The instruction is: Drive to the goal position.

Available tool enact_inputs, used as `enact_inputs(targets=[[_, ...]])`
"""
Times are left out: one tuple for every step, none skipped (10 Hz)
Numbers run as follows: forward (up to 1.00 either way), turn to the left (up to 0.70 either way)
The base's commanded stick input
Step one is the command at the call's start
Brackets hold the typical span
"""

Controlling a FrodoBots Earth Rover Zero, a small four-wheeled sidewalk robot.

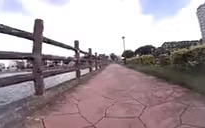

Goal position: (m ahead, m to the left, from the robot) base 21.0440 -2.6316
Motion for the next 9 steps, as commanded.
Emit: enact_inputs(targets=[[0.70, -0.24], [0.70, -0.24], [0.70, -0.24], [0.70, -0.21], [0.70, -0.16], [0.70, -0.15], [0.70, -0.10], [0.70, -0.07], [0.70, -0.06]])
